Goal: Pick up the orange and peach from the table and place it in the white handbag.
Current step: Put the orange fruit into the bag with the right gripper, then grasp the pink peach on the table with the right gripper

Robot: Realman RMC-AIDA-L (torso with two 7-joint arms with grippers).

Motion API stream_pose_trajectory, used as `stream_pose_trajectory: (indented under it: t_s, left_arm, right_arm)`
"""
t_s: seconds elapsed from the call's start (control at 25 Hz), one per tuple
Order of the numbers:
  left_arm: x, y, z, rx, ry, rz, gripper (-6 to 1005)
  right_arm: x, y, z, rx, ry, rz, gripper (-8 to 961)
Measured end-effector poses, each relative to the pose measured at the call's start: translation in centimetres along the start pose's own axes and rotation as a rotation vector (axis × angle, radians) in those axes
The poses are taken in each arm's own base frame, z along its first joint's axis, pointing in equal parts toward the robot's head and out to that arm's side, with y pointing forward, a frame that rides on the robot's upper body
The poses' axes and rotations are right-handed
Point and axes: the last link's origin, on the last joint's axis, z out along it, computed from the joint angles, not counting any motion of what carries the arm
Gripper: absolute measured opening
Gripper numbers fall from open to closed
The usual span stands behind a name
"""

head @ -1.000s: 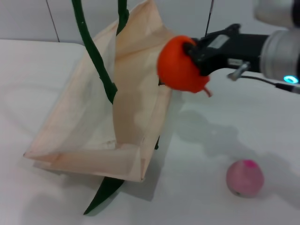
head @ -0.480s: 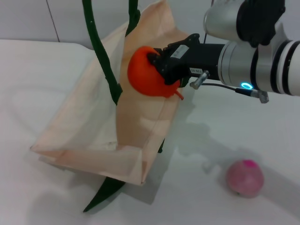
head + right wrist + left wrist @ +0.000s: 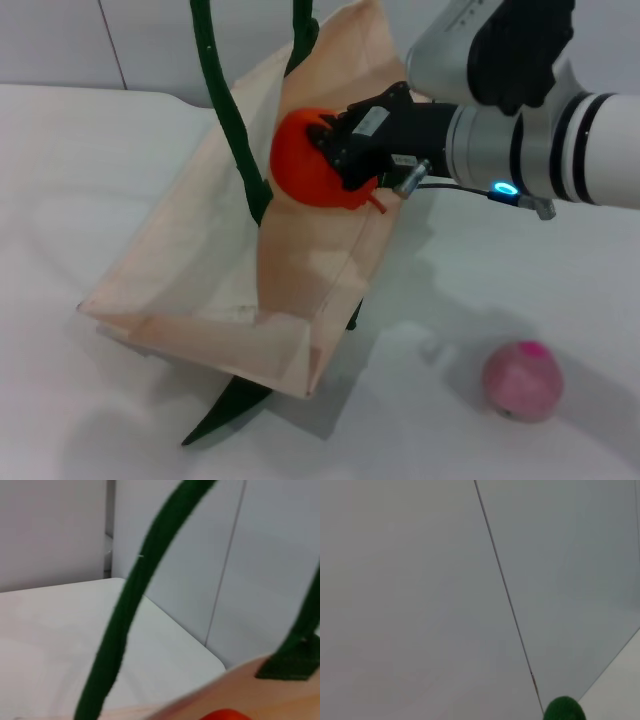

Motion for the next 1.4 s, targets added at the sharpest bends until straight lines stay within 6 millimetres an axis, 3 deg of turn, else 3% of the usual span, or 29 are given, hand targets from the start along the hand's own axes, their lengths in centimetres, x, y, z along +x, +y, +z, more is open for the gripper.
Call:
stream_pose_trajectory:
  t_s: [0.56,0.92,1.2,1.4]
  left_arm:
    - [0.0,0.0,0.0,-0.001,0.002,0.0,128]
    - [-0.3,-0.1,-0.1,0.005,-0.005,-0.004,128]
    - [-0.8,-0.4,-0.2,0.016,-0.016,-0.016,128]
    - [-0.9,-0.5,-0.2,0.021,-0.018,-0.021,128]
  right_arm:
    - [-0.3,0.3,2.1,-0.106,0.061,0.05,169]
    - [-0.1,-1.4,1.2,-0.078,0.069,0.085,568]
    - [1.6,-5.1,-2.0,0.023,0.106,0.151,840]
    - [2.5,-7.1,-6.5,0.122,0.091,0.188,850]
